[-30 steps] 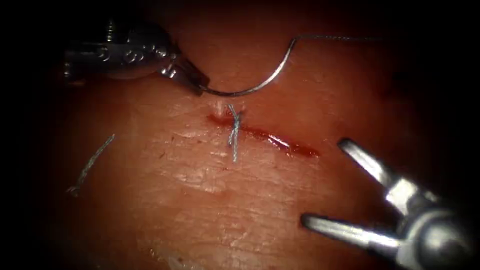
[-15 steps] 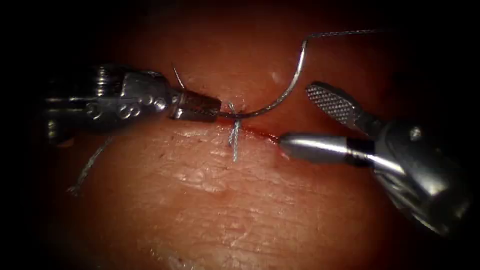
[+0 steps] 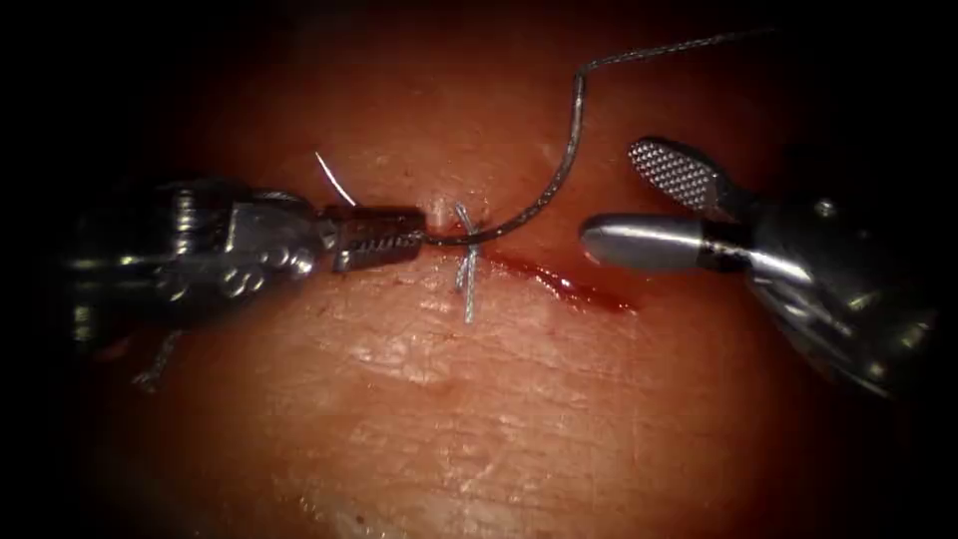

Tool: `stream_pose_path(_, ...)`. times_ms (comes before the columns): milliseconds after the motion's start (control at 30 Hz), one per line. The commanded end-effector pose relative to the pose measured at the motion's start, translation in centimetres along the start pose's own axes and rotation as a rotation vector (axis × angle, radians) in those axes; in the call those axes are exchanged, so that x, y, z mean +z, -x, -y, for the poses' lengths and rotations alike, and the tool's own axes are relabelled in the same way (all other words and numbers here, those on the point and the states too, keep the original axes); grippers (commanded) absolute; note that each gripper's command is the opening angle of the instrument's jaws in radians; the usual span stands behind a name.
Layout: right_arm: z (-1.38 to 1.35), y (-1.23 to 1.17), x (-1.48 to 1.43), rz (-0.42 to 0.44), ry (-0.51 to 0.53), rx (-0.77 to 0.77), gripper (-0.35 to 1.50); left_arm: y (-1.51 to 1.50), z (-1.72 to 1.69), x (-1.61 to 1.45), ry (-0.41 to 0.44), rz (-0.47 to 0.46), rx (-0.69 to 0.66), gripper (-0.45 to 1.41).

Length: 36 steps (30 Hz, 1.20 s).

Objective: Wound Closure

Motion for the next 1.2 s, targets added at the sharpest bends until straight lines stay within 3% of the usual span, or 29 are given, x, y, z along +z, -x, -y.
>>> stream_pose_path(33, -0.03, 0.0, 0.14, -0.004, -0.001, 0.002, 0.91, -0.02, 0.02, 0.08, -0.002, 0.0, 0.009, -0.45)
stream_pose_path(200, -0.03, -0.02, 0.25, -0.024, 0.003, 0.023, 0.91, -0.03, 0.0, 0.07, -0.002, 0.005, 0.012, -0.45)
stream_pose_path(300, -0.06, -0.04, 0.27, -0.029, 0.002, 0.031, 0.76, -0.03, 0.0, 0.07, -0.002, 0.007, 0.019, -0.45)
stream_pose_path(400, -0.08, -0.04, 0.3, -0.031, 0.005, 0.031, 0.31, -0.03, 0.0, 0.07, -0.001, 0.006, 0.021, -0.45)
stream_pose_path(500, -0.08, -0.05, 0.35, -0.031, -0.002, 0.032, -0.35, -0.04, -0.01, 0.07, 0.0, 0.006, 0.031, -0.45)
stream_pose_path(833, -0.13, -0.05, 0.32, -0.037, -0.011, 0.055, -0.35, -0.05, -0.02, 0.05, 0.002, 0.003, 0.051, -0.45)
stream_pose_path(867, -0.15, -0.05, 0.28, -0.036, -0.014, 0.054, -0.35, -0.06, 0.0, 0.05, 0.017, -0.02, -0.011, 0.3)
stream_pose_path(933, -0.19, -0.05, 0.25, -0.034, -0.017, 0.053, -0.35, -0.09, 0.05, 0.05, 0.056, -0.078, -0.143, 1.01)
stream_pose_path(967, -0.21, -0.05, 0.23, -0.034, -0.019, 0.035, -0.35, -0.12, 0.09, 0.04, 0.1, -0.177, -0.303, 1.18)
stream_pose_path(1033, -0.2, -0.05, 0.23, -0.031, -0.032, -0.019, -0.35, -0.16, 0.19, -0.05, 0.168, -0.399, -0.54, 1.18)
stream_pose_path(1067, -0.19, -0.05, 0.23, -0.028, -0.041, -0.042, -0.35, -0.17, 0.23, -0.07, 0.185, -0.451, -0.606, 1.18)
stream_pose_path(1100, -0.16, -0.05, 0.23, -0.023, -0.063, -0.095, -0.35, -0.2, 0.29, -0.13, 0.263, -0.551, -0.731, 1.23)
stream_pose_path(1200, -0.09, -0.12, 0.2, -0.022, -0.126, -0.254, -0.35, -0.25, 0.37, -0.2, 0.376, -0.6, -0.857, 1.24)
